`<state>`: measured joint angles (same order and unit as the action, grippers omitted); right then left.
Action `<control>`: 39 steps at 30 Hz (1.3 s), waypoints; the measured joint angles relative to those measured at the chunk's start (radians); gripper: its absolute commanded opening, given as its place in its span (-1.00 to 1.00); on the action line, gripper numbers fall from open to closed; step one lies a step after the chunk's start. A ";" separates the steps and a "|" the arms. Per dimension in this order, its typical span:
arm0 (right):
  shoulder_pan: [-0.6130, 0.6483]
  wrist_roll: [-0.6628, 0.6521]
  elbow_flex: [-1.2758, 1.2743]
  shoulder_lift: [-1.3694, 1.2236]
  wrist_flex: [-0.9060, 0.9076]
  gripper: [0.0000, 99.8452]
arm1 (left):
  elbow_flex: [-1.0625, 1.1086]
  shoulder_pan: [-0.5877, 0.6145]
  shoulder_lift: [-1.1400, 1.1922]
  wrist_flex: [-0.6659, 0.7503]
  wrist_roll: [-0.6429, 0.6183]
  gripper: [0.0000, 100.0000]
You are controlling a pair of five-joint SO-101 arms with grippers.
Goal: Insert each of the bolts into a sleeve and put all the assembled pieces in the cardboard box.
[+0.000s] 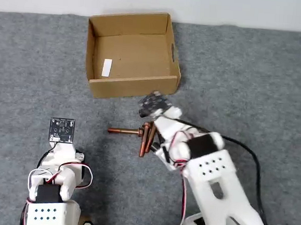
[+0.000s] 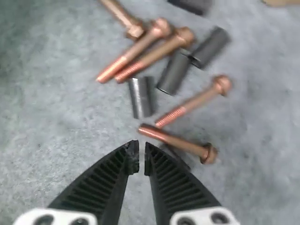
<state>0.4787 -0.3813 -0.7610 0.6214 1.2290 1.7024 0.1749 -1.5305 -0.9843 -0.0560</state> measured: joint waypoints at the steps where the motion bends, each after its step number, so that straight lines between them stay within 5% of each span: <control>1: 0.014 0.000 0.000 -0.017 -0.008 -0.72 | 0.000 0.000 0.000 0.000 0.000 -0.99; 4: 0.046 -0.002 0.000 -0.072 -0.032 -0.58 | 0.000 0.000 0.000 0.000 0.000 -0.99; 35: 0.112 -0.003 0.002 -0.531 -0.393 -0.68 | 0.000 0.000 0.000 0.000 0.000 -0.99; 39: 0.107 -0.003 0.028 -0.582 -0.410 -0.90 | 0.000 0.000 0.000 0.000 0.000 -0.99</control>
<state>0.5861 -0.3844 -0.7334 0.0399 0.8193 1.7024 0.1749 -1.5305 -0.9843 -0.0560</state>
